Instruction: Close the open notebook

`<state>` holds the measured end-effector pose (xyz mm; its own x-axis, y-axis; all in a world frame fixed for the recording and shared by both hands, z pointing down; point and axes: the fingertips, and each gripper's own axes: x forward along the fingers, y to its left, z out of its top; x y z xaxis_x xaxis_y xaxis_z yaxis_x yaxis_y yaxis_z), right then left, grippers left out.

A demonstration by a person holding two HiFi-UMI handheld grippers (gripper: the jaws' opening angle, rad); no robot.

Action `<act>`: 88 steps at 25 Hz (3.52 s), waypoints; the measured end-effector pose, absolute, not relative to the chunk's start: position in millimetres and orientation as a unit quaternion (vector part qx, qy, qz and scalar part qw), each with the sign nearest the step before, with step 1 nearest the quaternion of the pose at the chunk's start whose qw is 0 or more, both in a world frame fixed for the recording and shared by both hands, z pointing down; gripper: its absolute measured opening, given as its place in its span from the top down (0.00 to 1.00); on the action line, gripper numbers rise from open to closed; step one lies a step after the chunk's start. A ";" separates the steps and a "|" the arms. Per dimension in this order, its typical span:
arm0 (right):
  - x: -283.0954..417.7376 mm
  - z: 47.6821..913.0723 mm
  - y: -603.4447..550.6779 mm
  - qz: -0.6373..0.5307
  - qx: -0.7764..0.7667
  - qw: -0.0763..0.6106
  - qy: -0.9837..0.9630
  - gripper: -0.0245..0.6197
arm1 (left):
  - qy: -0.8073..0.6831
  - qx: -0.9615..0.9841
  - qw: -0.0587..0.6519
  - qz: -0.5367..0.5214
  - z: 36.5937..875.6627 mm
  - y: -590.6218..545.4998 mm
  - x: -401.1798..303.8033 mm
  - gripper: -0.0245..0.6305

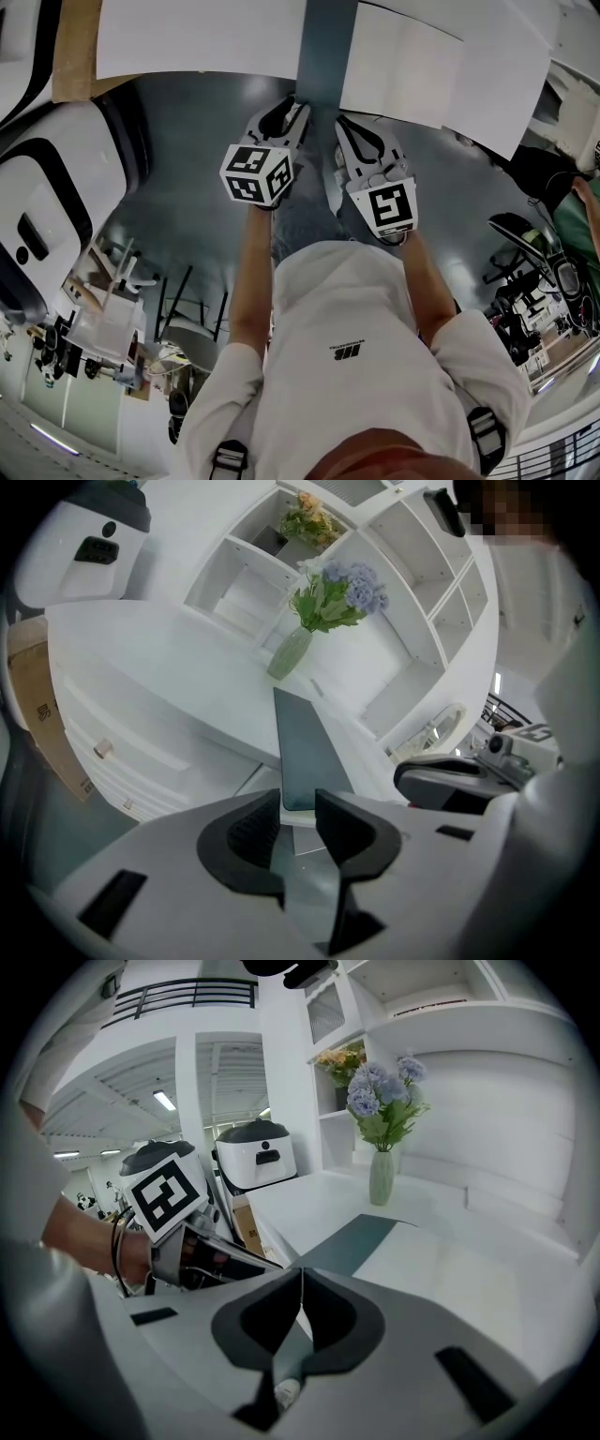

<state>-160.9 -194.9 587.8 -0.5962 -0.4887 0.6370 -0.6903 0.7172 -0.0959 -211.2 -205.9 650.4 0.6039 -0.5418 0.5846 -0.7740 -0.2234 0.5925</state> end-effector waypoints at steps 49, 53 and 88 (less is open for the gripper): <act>-111.4 536.3 -203.2 0.134 0.375 0.275 -0.875 0.97 | -0.461 0.781 0.391 0.157 564.1 -207.3 -187.6 0.96; -102.0 530.7 -203.3 0.130 0.383 0.272 -0.873 0.97 | -0.460 0.787 0.381 0.156 553.3 -207.3 -180.3 0.96; -19.3 508.2 -185.3 0.137 0.451 0.249 -0.846 0.97 | -0.395 0.846 0.318 0.162 492.2 -200.1 -84.0 0.96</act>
<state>-19.3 -185.3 508.2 -0.4691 -0.6948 0.5451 -0.8316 0.5554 -0.0077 -84.0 -200.1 492.2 0.6354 -0.5651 0.5262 -0.7718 -0.4859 0.4101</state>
